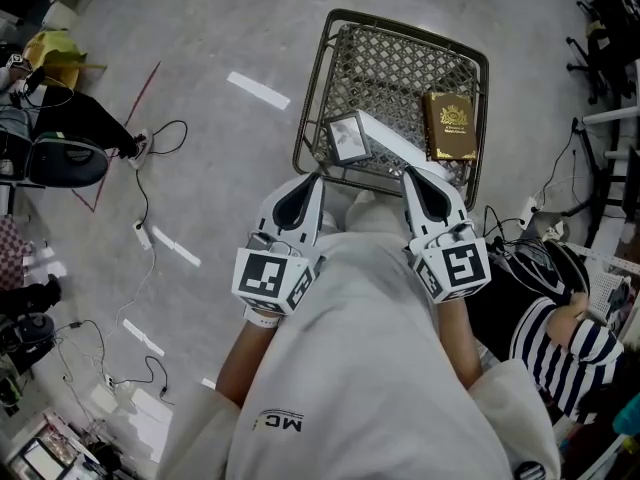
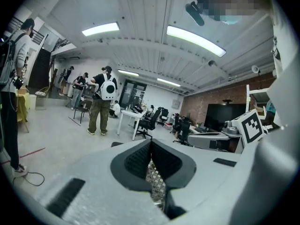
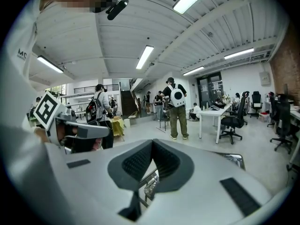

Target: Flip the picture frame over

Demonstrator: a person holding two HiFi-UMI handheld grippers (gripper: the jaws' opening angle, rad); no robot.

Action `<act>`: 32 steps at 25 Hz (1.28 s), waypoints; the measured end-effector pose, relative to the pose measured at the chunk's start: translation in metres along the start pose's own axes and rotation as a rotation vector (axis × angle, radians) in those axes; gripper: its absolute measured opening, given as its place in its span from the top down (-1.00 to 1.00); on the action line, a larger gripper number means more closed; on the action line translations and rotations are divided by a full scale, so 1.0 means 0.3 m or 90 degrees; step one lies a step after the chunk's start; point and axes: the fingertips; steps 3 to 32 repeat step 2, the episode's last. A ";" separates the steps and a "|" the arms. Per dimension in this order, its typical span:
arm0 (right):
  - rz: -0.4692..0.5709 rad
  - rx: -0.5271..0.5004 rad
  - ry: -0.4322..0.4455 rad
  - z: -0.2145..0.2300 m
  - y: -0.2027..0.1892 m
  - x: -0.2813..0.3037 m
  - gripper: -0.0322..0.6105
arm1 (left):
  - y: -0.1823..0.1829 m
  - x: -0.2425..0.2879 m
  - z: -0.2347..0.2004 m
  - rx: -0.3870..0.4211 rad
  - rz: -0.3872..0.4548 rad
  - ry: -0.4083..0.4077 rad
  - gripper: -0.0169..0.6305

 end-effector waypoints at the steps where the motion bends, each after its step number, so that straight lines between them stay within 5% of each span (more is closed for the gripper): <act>1: 0.000 0.000 0.001 -0.003 -0.001 0.002 0.84 | -0.001 -0.003 0.000 0.000 0.001 0.000 0.87; 32: 0.000 0.001 0.001 -0.006 -0.002 0.003 0.84 | -0.002 -0.006 0.000 0.000 0.001 0.000 0.87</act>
Point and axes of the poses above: the fingertips, and each gripper's own axes: x forward along the fingers, z to its right, y out of its top, and after that the axes turned 2 degrees about -z, right-handed
